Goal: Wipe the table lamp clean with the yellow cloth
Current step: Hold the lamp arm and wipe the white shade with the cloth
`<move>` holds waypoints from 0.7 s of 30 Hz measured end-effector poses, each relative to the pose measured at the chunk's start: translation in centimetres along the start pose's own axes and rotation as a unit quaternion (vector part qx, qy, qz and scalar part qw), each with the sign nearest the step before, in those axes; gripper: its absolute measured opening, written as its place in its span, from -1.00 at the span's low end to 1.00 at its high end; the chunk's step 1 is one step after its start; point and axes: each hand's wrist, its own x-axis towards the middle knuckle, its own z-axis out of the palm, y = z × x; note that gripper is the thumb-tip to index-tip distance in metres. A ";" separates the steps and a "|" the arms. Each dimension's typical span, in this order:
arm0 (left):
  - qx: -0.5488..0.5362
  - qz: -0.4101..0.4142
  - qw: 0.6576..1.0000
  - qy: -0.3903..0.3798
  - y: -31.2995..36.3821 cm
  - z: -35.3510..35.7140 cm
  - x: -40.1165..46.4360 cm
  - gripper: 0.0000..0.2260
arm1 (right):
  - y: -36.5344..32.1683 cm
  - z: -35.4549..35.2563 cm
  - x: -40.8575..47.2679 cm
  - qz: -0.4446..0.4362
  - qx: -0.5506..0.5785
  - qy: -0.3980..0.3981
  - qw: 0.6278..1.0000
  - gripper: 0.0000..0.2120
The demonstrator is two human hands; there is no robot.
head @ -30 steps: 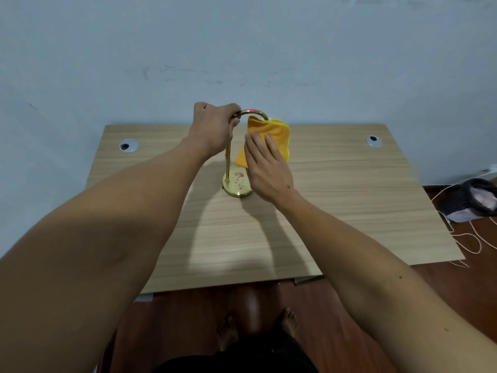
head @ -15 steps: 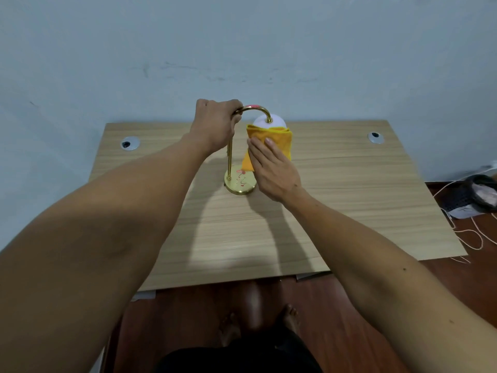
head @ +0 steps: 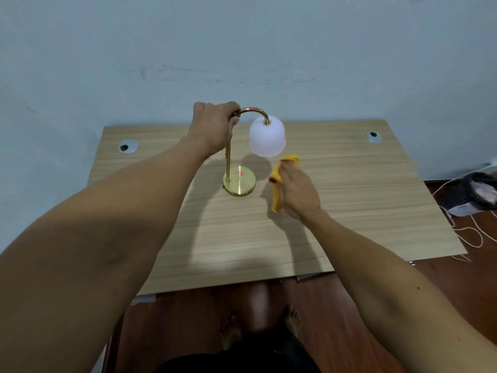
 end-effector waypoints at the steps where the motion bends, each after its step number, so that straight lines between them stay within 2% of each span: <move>1: 0.001 -0.002 1.000 0.000 0.0 0.0 0.0 -0.84 | 0.2 -0.5 0.1 0.133 0.092 0.016 0.987 -0.77; 2: 0.002 -0.003 1.000 -0.001 0.1 -0.1 -0.1 -0.84 | 0.3 -1.3 0.6 0.289 0.183 0.039 0.939 -0.73; 3: 0.000 -0.004 1.000 -0.003 0.1 -0.1 -0.1 -0.84 | 0.7 -2.1 1.2 0.427 0.276 0.063 0.859 -0.66; 4: -0.002 -0.005 1.000 -0.003 0.1 0.0 -0.1 -0.84 | 1.1 -2.8 1.8 0.504 0.353 0.090 0.783 -0.62; 5: -0.004 -0.005 1.000 -0.002 0.2 0.0 -0.1 -0.84 | 1.5 -3.3 2.7 0.525 0.412 0.114 0.736 -0.62; 6: -0.002 -0.006 1.000 -0.001 0.2 0.0 -0.1 -0.84 | 1.6 -4.0 3.8 0.514 0.458 0.136 0.712 -0.64; 8: 0.000 -0.008 1.000 -0.002 0.2 0.1 -0.1 -0.84 | 0.5 -5.3 5.9 0.460 0.495 0.181 0.714 -0.68; 10: -0.002 -0.007 1.000 -0.001 0.1 0.1 0.0 -0.84 | -1.6 -5.7 7.5 0.384 0.493 0.198 0.755 -0.71; 13: -0.009 -0.009 1.000 0.004 0.0 0.2 0.0 -0.84 | -5.3 -3.6 7.5 0.294 0.474 0.158 0.815 -0.65; 17: 0.006 -0.006 1.000 0.016 0.1 0.4 0.0 -0.85 | -9.2 -0.3 4.3 0.295 0.427 0.178 0.836 -0.47; 21: 0.026 -0.006 0.999 0.021 0.1 0.4 0.1 -0.85 | -10.9 2.2 1.9 0.270 0.421 0.139 0.855 -0.45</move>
